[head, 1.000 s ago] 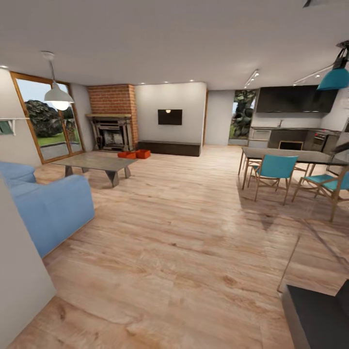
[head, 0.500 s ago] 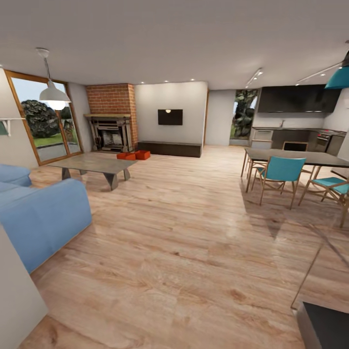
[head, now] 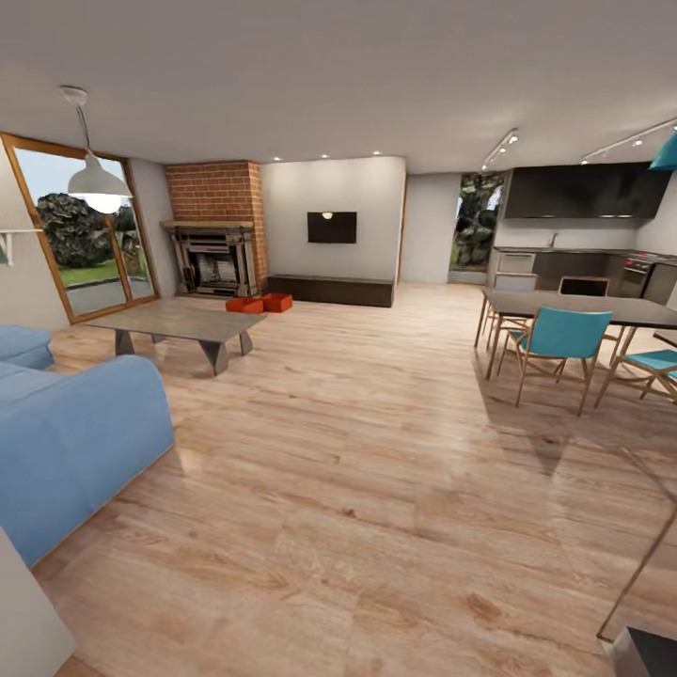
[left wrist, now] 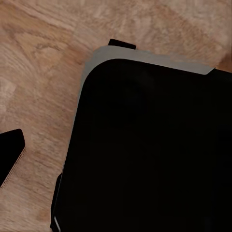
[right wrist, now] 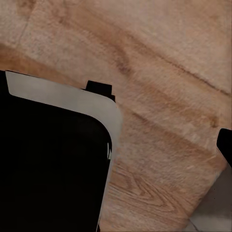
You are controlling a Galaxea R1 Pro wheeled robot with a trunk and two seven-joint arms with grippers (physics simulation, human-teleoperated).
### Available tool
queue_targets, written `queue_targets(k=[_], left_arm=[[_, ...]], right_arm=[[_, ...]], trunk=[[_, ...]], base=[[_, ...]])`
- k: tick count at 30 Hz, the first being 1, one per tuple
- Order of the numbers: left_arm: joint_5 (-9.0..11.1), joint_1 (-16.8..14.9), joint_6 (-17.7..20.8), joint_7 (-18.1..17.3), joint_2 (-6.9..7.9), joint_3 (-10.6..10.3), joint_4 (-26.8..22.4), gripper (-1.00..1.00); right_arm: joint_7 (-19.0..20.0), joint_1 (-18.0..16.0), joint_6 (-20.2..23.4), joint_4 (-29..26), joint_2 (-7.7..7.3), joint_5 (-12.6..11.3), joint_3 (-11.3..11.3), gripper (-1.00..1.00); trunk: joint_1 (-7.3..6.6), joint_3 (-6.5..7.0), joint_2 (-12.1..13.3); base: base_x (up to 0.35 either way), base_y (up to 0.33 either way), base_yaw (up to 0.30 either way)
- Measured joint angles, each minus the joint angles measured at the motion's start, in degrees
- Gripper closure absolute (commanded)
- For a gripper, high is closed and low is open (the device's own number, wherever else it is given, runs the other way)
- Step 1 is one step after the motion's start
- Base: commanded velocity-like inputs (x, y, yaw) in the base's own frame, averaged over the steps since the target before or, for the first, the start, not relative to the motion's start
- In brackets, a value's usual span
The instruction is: Move the two storage containers from the living room to the garage. In the garage, place one container on the floor and stack the other container on top of it (either order is fine).
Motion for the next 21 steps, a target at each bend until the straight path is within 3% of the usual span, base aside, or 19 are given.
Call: queue_targets(k=[5, 17, 21], left_arm=[[-0.36, 0.0, 0.2, -0.01, -0.07, 0.02, -0.04, -1.0], [-0.43, 0.0, 0.29, -0.02, -0.08, -0.02, -0.1, -1.0], [-0.32, 0.0, 0.26, 0.0, -0.06, -0.02, -0.09, -1.0]], right_arm=[[0.0, 0.0, -0.06, 0.01, 0.0, -0.15, -0.16, -1.0], [0.0, 0.01, -0.01, 0.02, 0.08, 0.06, -0.08, -1.0], [0.0, 0.0, 0.0, 0.01, 0.09, 0.08, -0.07, -1.0]], trunk=[[0.0, 0.0, 0.0], [0.0, 0.0, 0.0], [0.0, 0.0, 0.0]], base=[[0.333, 0.095, -0.117], [0.333, 0.095, -0.272], [0.333, 0.095, -0.074]])
